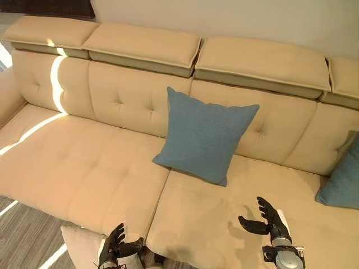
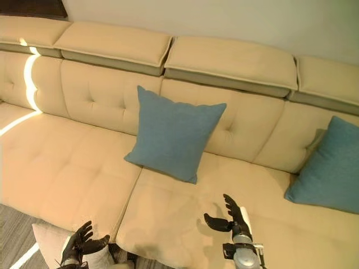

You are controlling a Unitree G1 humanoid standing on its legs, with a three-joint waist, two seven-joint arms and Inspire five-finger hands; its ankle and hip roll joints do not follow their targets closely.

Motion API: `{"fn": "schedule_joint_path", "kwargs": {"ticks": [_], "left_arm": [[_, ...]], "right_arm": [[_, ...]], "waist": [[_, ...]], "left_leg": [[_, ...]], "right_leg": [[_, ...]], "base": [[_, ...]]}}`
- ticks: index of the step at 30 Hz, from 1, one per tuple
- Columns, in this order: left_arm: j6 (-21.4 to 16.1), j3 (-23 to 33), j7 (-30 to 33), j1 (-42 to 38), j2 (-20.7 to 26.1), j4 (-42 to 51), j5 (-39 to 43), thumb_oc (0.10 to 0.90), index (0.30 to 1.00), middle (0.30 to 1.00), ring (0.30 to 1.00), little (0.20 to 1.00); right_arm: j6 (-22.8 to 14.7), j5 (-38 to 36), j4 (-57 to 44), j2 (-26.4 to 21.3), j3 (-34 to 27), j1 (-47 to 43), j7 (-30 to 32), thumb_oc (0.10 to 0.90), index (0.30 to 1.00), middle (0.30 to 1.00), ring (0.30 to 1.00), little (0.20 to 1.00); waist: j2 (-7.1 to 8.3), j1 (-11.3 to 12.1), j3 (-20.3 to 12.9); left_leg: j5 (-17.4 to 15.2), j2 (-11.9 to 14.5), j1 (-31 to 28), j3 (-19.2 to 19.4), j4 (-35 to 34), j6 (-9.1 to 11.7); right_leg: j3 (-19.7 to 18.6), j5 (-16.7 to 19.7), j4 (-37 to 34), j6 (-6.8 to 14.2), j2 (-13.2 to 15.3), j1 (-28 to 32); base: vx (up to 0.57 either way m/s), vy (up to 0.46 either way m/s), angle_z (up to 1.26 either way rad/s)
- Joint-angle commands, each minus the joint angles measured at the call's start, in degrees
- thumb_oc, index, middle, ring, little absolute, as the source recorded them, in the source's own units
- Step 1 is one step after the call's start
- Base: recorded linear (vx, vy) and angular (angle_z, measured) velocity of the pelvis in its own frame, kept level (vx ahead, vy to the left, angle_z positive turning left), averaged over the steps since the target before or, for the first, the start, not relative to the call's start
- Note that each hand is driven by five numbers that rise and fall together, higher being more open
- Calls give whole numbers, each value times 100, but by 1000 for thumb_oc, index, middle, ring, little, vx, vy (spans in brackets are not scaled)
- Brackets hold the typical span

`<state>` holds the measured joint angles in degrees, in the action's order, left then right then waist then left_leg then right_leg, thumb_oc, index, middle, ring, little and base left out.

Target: Pick up all the scattered cushions and arrange them neatly on the sofa.

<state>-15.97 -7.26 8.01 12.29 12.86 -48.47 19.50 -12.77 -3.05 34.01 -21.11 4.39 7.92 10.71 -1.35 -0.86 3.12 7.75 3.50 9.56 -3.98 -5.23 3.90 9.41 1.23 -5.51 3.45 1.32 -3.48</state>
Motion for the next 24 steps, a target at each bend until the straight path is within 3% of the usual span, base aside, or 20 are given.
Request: {"fn": "schedule_joint_path", "kwargs": {"ticks": [1,4,5,8,10,11,13,14,15,17,18,21,22,24], "left_arm": [[-342,60,30,-570,151,77,-308,800,900,900,900,900],[-337,5,39,-668,97,-160,-367,800,900,900,900,900],[-352,-11,56,-700,69,-285,-346,800,900,900,900,900],[-337,-61,111,-762,30,-357,-425,800,900,900,900,900],[-365,-99,234,-890,19,-518,-513,800,900,900,900,900],[-299,-50,247,-930,37,-793,-676,800,900,900,900,900],[-282,-6,234,-932,47,-866,-667,800,900,900,900,900],[-217,71,264,-1009,118,-1153,-705,800,900,900,900,900],[-218,72,264,-1011,118,-1154,-706,800,900,900,900,900],[-143,49,235,-1022,140,-1346,-797,800,900,900,900,900],[-90,68,217,-1023,153,-1531,-877,800,900,900,900,900],[-58,70,208,-1023,167,-1584,-905,800,900,900,900,900],[11,81,178,-998,231,-1696,-1029,800,900,900,900,900],[5,107,201,-977,239,-1717,-1043,800,900,900,900,900]], "right_arm": [[-401,-93,-359,-230,-38,-390,163,800,900,900,900,900],[-384,-140,-232,-243,105,-535,112,800,900,900,900,900],[-339,-180,-136,-217,148,-592,91,800,900,900,900,900],[-320,-189,34,-145,169,-630,106,800,900,900,900,900],[-272,-233,282,-6,244,-777,131,800,900,900,900,900],[-207,-133,449,107,381,-804,70,800,900,900,900,900],[-188,-81,520,149,449,-843,50,800,900,900,900,900],[-117,-89,743,263,598,-1066,6,800,900,900,900,900],[-119,-90,745,263,599,-1069,6,800,900,900,900,900],[-111,-127,851,301,632,-1095,-38,800,900,900,900,900],[-116,-168,854,323,639,-1082,-65,800,900,900,900,900],[-125,-198,867,332,631,-1074,-62,800,900,900,900,900],[-140,-333,874,385,649,-987,-101,800,900,900,900,900],[-136,-347,853,402,660,-967,-105,800,900,900,900,900]], "waist": [[526,-17,-31],[581,-115,-9],[530,-209,-72],[465,-335,-85],[455,-384,22],[469,-278,68],[481,-224,119],[478,-97,274],[479,-96,281],[484,-43,317],[498,9,242],[516,25,186],[584,115,3],[629,174,-44]], "left_leg": [[-977,-416,-50,159,1008,-106],[-1321,-500,-237,131,1640,-90],[-1440,-440,-605,141,1602,-64],[-1610,-472,-885,173,1247,-137],[-1632,-653,-951,102,878,-249],[-1559,-734,-1009,159,625,-358],[-1513,-728,-1039,179,563,-381],[-1354,-662,-997,211,513,-447],[-1355,-663,-1003,212,511,-447],[-1262,-687,-928,150,545,-523],[-1184,-714,-818,59,566,-575],[-1132,-743,-710,11,605,-593],[-984,-803,-395,-151,685,-587],[-950,-821,-278,-149,708,-576]], "right_leg": [[-135,258,51,293,305,-343],[-181,415,51,293,392,-479],[-183,508,51,313,389,-581],[-202,655,51,397,419,-713],[-224,910,51,529,560,-905],[-93,901,104,601,665,-940],[5,902,200,626,719,-968],[223,720,807,648,811,-1095],[220,709,821,649,813,-1097],[-72,397,1276,553,629,-881],[-409,145,1659,473,420,-697],[-613,30,1803,449,296,-602],[-1087,-277,2030,388,-30,-163],[-1096,-336,1920,379,-22,27]], "base": [[-287,73,1],[-196,130,11],[-111,157,-13],[-94,134,-18],[-324,318,8],[-346,310,-4],[-286,162,-21],[-325,118,-30],[-337,101,-41],[-201,52,-16],[-170,34,21],[-141,-22,41],[-172,-69,42],[-191,-99,64]]}}
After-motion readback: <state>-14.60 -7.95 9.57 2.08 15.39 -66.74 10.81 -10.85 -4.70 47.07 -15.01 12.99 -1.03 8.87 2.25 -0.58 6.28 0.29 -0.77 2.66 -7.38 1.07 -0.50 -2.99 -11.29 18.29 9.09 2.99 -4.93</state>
